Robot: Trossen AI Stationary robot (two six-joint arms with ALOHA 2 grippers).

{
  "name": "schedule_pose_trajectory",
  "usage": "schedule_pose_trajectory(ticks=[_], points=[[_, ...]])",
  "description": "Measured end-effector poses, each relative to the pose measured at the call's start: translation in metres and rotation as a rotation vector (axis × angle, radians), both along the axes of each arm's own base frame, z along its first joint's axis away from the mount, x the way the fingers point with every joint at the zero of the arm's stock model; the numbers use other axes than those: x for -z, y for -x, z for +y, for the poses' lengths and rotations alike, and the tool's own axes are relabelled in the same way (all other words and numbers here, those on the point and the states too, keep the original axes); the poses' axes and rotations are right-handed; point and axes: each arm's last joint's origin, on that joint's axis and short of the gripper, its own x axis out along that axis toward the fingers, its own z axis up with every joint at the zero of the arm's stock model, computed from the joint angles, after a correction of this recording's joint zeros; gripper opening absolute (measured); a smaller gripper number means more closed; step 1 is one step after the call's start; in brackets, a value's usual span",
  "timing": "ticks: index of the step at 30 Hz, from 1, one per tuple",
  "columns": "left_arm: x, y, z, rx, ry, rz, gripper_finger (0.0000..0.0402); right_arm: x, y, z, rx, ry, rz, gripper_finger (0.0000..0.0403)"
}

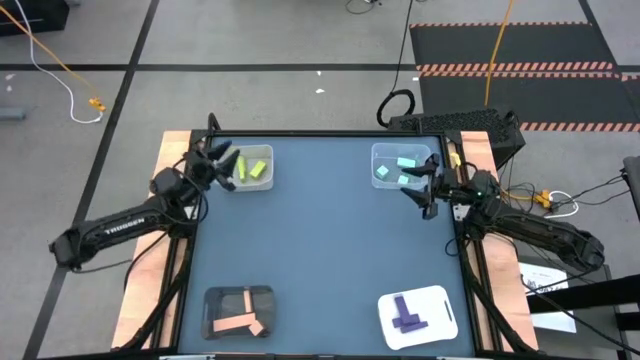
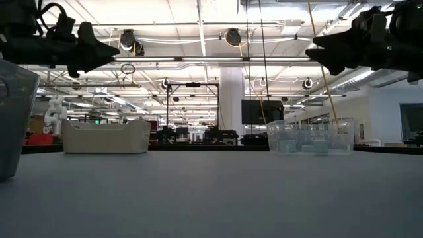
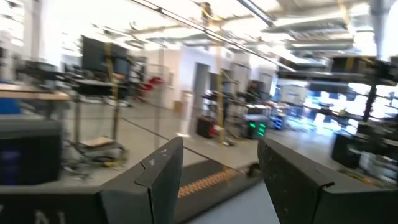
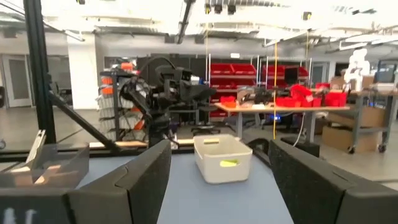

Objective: Sort & place blocks by color
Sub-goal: Return to Home Position

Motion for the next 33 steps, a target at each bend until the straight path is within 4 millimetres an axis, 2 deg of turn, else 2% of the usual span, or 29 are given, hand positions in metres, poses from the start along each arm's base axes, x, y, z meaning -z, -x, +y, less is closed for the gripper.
schedule_pose_trajectory(ticks=[9, 22, 33], points=[[-0.008, 0.021, 0.012, -0.196, -0.052, -0.067, 0.0209, -0.005, 0.006, 0.0, 0.028, 0.03, -0.045, 0.0263], [-0.02, 0.048, 0.012, -0.396, -0.164, -0.173, 0.0209, -0.015, 0.024, -0.009, 0.203, 0.103, -0.13, 0.0263], [-0.023, 0.054, 0.009, -0.428, -0.198, -0.202, 0.0209, -0.015, 0.04, -0.025, 0.416, 0.119, -0.121, 0.0263]])
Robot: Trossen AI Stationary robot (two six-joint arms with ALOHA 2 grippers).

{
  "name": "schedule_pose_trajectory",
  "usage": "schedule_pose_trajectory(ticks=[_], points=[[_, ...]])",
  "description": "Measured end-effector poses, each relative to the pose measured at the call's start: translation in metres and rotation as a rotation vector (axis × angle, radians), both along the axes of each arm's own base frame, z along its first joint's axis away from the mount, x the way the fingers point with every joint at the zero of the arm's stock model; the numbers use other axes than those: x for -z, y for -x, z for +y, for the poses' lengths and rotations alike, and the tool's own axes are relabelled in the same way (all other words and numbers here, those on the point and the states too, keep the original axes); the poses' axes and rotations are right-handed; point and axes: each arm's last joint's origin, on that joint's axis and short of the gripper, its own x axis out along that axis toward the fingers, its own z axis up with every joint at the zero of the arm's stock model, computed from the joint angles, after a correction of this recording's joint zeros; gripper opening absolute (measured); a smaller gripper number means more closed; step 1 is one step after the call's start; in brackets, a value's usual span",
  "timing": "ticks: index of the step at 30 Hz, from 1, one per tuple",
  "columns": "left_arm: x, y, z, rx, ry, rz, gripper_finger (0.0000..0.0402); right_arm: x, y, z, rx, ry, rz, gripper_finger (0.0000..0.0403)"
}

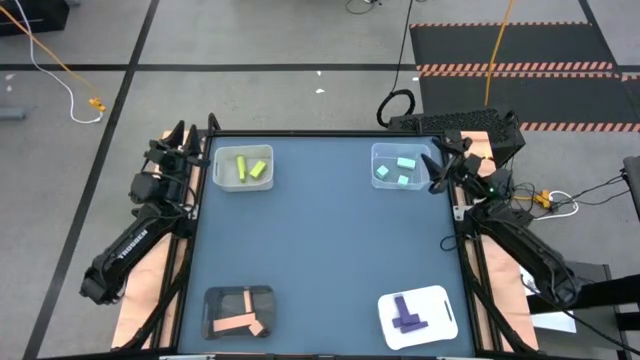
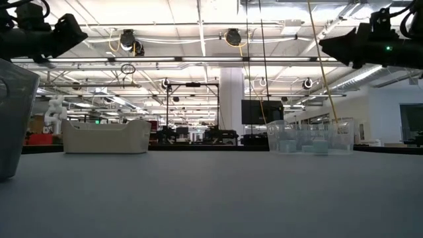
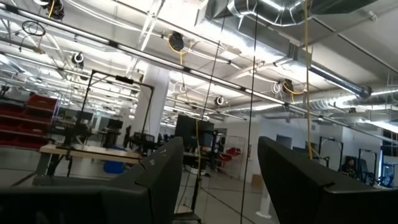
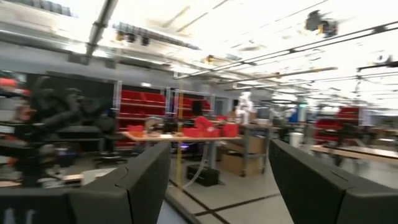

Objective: Sort & place blocks by color
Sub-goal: Return to Home Position

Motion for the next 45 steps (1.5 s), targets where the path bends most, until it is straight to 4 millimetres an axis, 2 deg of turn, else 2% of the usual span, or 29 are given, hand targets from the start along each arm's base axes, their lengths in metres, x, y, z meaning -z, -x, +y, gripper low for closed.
schedule_pose_trajectory(ticks=[12, 19, 45], points=[[0.0, 0.0, 0.0, 0.0, 0.0, 0.0, 0.0209, -0.005, 0.02, -0.006, 0.204, 0.057, -0.03, 0.0263], [0.0, 0.0, 0.0, 0.0, -0.003, -0.002, 0.0209, -0.006, 0.026, -0.007, 0.268, 0.067, -0.033, 0.0263], [-0.004, 0.006, -0.006, -0.025, -0.053, -0.034, 0.0209, -0.006, 0.027, -0.008, 0.286, 0.067, -0.032, 0.0263]])
